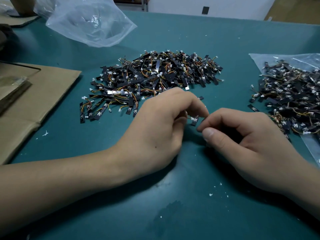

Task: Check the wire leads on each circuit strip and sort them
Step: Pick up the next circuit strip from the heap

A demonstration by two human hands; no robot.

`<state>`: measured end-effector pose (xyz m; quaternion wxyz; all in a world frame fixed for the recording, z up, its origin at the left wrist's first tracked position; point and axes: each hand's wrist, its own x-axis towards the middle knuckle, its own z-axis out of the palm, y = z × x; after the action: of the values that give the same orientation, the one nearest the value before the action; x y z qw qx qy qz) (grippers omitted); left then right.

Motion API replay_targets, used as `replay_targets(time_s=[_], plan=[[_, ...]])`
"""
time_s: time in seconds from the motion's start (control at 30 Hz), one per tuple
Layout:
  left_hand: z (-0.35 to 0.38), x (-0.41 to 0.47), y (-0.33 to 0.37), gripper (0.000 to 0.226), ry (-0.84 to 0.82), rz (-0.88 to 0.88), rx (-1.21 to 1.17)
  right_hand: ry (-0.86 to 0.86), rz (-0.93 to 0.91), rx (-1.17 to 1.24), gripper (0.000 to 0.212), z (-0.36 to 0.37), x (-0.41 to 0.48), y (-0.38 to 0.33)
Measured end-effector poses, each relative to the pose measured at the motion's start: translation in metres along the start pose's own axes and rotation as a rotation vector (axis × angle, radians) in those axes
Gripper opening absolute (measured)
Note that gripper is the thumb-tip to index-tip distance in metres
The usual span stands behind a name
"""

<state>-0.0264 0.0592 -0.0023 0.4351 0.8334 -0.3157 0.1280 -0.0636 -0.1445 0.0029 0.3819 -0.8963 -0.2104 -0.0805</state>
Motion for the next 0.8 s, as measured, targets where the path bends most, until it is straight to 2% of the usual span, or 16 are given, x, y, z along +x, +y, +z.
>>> replay_targets(time_s=[0.1,0.2,0.33,0.4,0.47,0.53,0.6,0.7,0.8], plan=[[0.001,0.0,-0.002,0.041,0.124,-0.016,-0.192,0.056,0.046,0.102,0.02,0.001,0.001,0.001],[0.001,0.001,-0.005,0.047,0.186,-0.031,-0.315,0.056,0.09,0.169,0.044,0.002,0.002,0.002],[0.001,0.0,-0.002,0.048,0.105,0.023,-0.416,-0.007,0.105,0.159,0.063,0.003,0.002,0.003],[0.001,-0.001,0.001,0.049,0.028,0.062,-0.451,-0.024,0.109,0.149,0.056,0.002,0.003,0.004],[0.0,-0.001,0.003,0.05,-0.021,0.076,-0.455,-0.046,0.115,0.111,0.04,0.001,0.003,0.004],[-0.002,0.0,0.004,0.044,-0.079,0.076,-0.451,-0.07,0.133,0.129,0.029,-0.001,0.004,0.004],[-0.003,0.0,0.005,0.039,-0.117,0.073,-0.443,-0.077,0.157,0.236,0.028,-0.002,0.005,0.005],[-0.004,-0.001,0.006,0.043,-0.114,0.073,-0.459,-0.05,0.202,0.405,0.03,-0.002,0.005,0.006],[-0.005,-0.003,0.008,0.04,-0.15,0.07,-0.516,-0.034,0.167,0.353,0.014,-0.002,0.004,0.005]])
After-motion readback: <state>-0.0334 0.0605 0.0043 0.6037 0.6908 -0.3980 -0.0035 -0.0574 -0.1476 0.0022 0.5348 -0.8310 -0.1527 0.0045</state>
